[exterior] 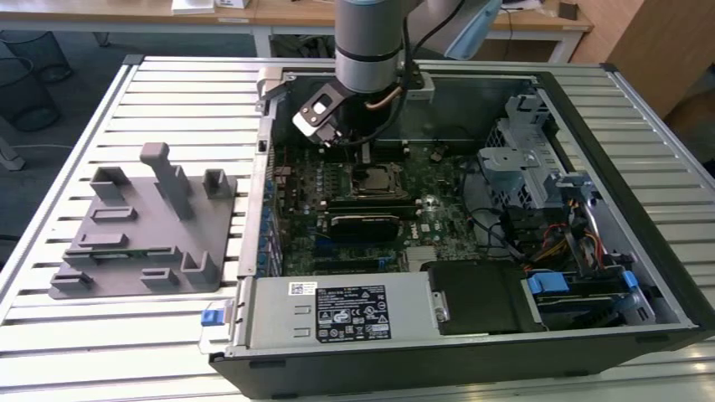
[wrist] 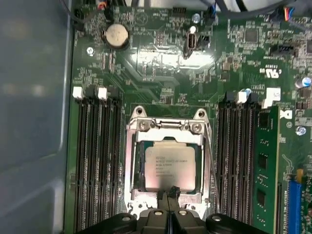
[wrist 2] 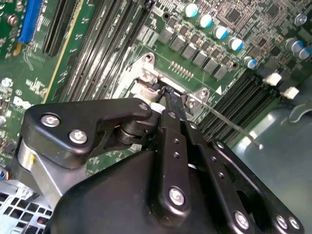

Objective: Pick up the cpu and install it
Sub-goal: 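Close the cpu cover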

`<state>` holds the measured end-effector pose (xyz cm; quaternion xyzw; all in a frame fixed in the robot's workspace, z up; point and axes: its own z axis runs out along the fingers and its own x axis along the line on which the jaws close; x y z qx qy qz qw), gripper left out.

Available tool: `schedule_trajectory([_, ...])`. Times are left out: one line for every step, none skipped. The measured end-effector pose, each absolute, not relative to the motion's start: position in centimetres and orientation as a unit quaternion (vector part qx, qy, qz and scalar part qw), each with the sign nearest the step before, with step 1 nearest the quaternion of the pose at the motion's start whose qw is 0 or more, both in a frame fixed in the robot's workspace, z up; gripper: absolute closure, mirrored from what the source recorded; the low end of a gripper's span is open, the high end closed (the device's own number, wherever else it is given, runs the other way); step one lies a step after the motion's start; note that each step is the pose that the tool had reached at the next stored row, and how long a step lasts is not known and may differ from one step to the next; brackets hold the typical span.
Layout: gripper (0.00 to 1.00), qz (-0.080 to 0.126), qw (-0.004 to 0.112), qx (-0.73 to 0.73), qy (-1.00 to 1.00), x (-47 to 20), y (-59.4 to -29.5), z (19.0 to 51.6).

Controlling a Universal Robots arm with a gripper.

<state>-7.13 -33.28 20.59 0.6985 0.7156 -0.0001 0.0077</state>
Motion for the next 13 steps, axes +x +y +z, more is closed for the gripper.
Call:
schedule_trajectory([0.89,0.0,0.008,0.698,0.716,-7.2,-33.28,20.47])
schedule_trajectory([0.89,0.0,0.008,0.698,0.716,-7.25,-33.28,20.36])
schedule_trajectory([0.89,0.0,0.008,0.699,0.716,-7.31,-33.28,20.28])
schedule_trajectory([0.89,0.0,0.008,0.698,0.716,-7.37,-33.28,20.21])
schedule_trajectory([0.89,0.0,0.008,0.699,0.716,-7.42,-33.28,20.15])
schedule_trajectory([0.89,0.0,0.008,0.698,0.716,-7.46,-33.28,20.09])
schedule_trajectory([0.89,0.0,0.008,0.698,0.716,-7.48,-33.28,20.03])
schedule_trajectory([0.89,0.0,0.008,0.698,0.716,-7.5,-33.28,19.97])
schedule_trajectory([0.89,0.0,0.008,0.698,0.716,-7.52,-33.29,19.94])
schedule_trajectory([0.89,0.0,0.008,0.698,0.716,-7.53,-33.3,19.91])
schedule_trajectory([0.89,0.0,0.008,0.698,0.716,-7.53,-33.3,19.9])
schedule_trajectory([0.89,0.0,0.008,0.698,0.716,-7.53,-33.29,19.9])
schedule_trajectory([0.89,0.0,0.008,0.698,0.716,-7.53,-33.29,19.91])
